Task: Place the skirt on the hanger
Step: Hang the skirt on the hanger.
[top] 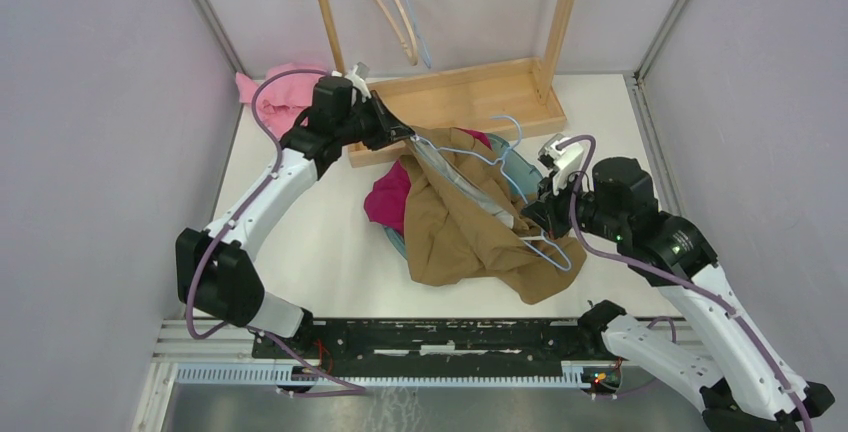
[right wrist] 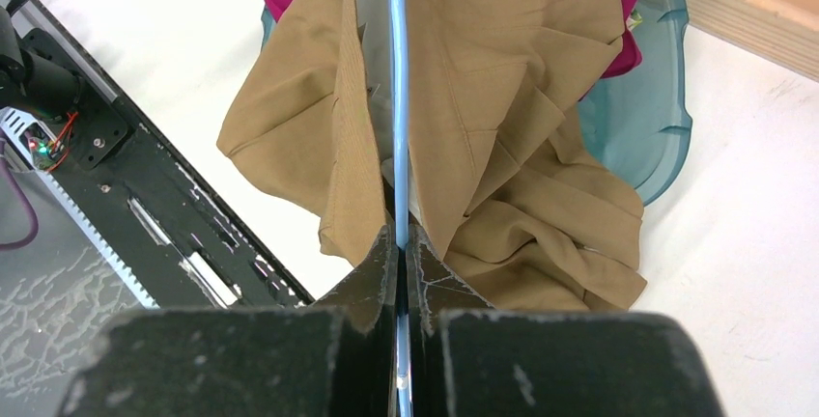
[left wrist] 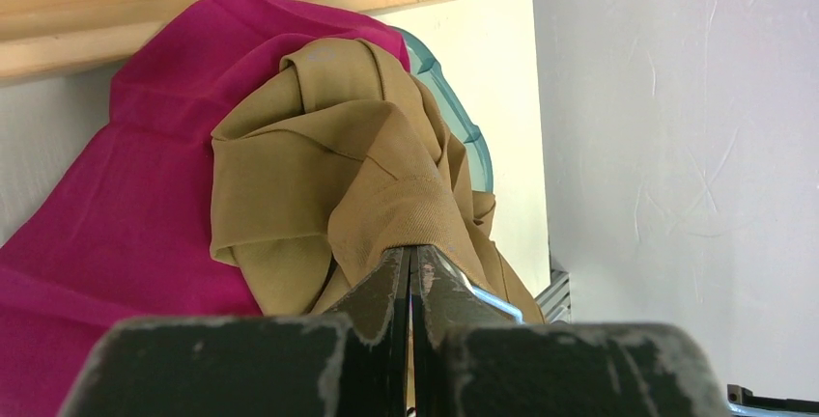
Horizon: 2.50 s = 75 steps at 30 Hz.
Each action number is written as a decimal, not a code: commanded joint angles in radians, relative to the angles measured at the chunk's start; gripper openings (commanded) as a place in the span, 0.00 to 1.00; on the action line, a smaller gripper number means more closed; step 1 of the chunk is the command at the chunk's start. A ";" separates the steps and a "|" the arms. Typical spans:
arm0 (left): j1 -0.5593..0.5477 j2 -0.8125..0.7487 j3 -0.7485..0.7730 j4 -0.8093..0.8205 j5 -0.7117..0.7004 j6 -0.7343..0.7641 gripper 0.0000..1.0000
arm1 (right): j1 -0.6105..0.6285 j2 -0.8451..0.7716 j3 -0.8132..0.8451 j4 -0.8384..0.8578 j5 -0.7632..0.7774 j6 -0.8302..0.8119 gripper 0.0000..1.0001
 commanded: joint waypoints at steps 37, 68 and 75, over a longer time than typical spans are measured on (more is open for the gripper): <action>0.028 -0.079 0.007 -0.014 0.023 0.029 0.10 | 0.004 -0.058 -0.106 0.287 0.141 0.062 0.01; 0.025 -0.050 0.003 0.024 0.061 0.007 0.10 | 0.004 -0.057 -0.080 0.220 0.150 0.038 0.01; 0.026 -0.042 0.011 0.020 0.072 0.011 0.10 | 0.004 -0.043 -0.096 0.253 0.151 0.035 0.01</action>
